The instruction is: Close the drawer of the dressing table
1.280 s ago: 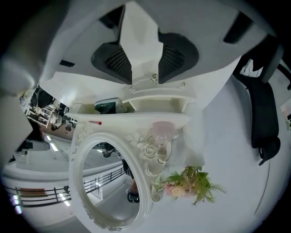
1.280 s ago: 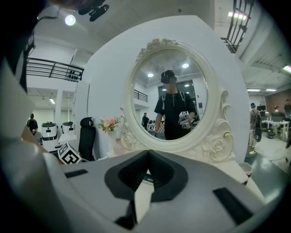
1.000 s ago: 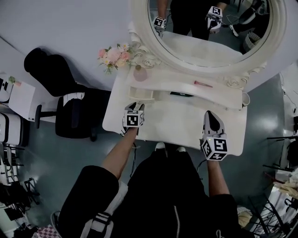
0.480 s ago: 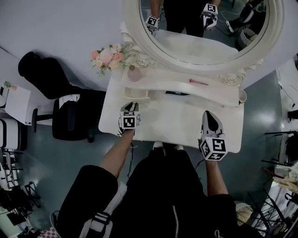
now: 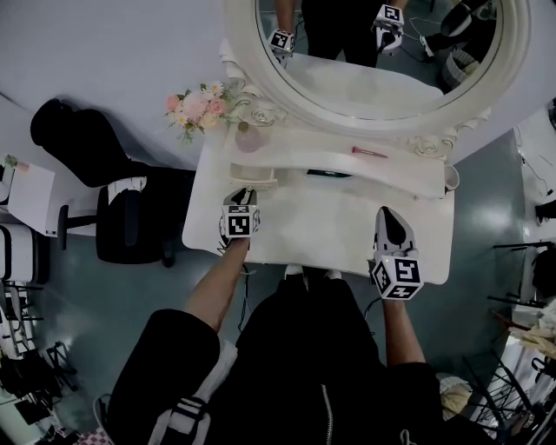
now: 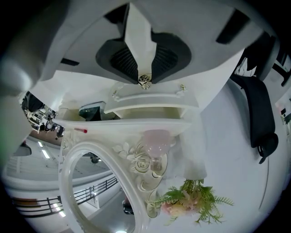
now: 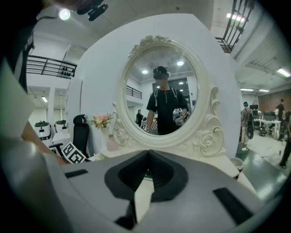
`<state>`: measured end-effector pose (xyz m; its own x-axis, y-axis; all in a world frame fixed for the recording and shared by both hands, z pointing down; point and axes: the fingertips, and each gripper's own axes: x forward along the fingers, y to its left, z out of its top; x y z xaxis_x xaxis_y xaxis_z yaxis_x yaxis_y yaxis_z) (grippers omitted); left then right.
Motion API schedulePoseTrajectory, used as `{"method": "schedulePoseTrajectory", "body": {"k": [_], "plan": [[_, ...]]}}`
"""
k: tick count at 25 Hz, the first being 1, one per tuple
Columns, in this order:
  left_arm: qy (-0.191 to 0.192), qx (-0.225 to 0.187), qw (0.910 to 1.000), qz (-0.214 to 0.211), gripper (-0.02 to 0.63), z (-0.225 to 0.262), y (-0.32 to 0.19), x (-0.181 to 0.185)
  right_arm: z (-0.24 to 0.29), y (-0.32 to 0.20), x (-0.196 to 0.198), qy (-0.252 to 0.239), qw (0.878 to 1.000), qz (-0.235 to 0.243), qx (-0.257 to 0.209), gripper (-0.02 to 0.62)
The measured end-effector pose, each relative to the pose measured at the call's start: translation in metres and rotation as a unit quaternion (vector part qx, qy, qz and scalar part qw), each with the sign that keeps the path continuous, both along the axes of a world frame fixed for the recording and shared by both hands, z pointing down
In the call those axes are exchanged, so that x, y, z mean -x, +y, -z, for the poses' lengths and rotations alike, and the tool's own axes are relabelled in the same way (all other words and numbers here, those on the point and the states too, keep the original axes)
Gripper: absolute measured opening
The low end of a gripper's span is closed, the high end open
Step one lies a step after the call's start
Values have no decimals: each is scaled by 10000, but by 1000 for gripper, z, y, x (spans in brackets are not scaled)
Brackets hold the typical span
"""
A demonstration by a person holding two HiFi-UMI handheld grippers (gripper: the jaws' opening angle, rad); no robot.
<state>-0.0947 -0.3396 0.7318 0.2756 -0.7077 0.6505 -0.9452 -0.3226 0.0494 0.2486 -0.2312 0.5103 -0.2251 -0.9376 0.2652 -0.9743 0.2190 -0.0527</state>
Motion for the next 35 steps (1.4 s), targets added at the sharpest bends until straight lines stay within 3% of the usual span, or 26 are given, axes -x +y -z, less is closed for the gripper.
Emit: {"method": "schedulePoseTrajectory", "body": {"k": [35], "plan": [[45, 275, 9996, -49, 100, -6, -69, -11, -10, -22, -10, -36, 9997, -197, 161, 2]]}}
